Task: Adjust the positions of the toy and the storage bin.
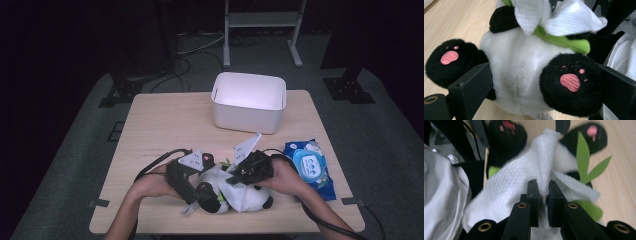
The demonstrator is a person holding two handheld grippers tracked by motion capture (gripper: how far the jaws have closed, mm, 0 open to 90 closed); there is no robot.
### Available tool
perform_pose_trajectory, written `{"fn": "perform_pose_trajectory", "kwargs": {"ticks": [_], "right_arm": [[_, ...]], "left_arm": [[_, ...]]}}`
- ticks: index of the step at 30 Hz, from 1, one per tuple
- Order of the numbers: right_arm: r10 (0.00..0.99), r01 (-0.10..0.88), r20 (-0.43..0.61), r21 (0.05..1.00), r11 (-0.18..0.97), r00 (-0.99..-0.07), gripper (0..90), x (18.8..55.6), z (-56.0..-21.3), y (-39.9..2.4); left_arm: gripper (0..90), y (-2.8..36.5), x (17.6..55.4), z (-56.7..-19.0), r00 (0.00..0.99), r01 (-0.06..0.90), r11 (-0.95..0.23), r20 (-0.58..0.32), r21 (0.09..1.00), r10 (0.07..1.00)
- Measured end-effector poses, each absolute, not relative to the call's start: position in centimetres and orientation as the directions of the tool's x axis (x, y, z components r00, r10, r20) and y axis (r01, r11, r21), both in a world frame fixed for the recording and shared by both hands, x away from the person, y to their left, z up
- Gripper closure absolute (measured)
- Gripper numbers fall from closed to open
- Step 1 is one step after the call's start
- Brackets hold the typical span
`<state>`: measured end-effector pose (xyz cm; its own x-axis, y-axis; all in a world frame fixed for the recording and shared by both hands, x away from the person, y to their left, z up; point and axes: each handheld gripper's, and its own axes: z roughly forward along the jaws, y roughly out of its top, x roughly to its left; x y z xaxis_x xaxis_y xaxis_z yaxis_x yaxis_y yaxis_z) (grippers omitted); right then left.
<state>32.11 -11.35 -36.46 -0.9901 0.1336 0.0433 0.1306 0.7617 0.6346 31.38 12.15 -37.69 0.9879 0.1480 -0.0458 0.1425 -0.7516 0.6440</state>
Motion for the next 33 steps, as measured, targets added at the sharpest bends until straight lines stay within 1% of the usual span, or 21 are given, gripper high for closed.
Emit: {"fn": "perform_pose_trajectory", "kwargs": {"ticks": [2,9,11,16,19,23,33], "right_arm": [[0.123,0.123,0.045,0.64,0.758,-0.991,81.5,32.2,-36.0,-10.6],[0.065,0.054,0.007,0.637,0.769,-0.998,81.5,32.5,-34.9,-8.0],[0.059,0.051,0.009,0.635,0.771,-0.998,81.5,32.5,-34.7,-7.6],[0.026,0.023,0.003,0.618,0.786,-1.0,81.6,32.5,-35.0,-6.0],[0.019,0.027,0.02,0.602,0.798,-1.0,81.7,32.6,-35.5,-5.2],[0.01,0.038,0.049,0.593,0.804,-0.999,81.7,32.6,-36.0,-5.2],[0.016,0.048,0.059,0.609,0.792,-0.998,82.2,32.1,-36.7,-6.0]], "left_arm": [[4.2,12.3,31.4,-37.5,0.987,0.143,-0.748,-0.042,0.648,0.152],[4.2,13.0,31.4,-37.0,0.984,0.152,-0.731,-0.031,0.666,0.176],[4.2,13.0,31.5,-37.1,0.984,0.15,-0.733,-0.029,0.664,0.175],[4.1,13.1,31.6,-37.2,0.983,0.157,-0.737,-0.036,0.658,0.178],[4.1,13.3,31.5,-37.2,0.984,0.157,-0.737,-0.036,0.657,0.177],[4.1,13.2,31.4,-37.3,0.986,0.149,-0.741,-0.041,0.655,0.162],[4.1,13.3,31.0,-36.7,0.989,0.129,-0.743,-0.027,0.657,0.148]]}}
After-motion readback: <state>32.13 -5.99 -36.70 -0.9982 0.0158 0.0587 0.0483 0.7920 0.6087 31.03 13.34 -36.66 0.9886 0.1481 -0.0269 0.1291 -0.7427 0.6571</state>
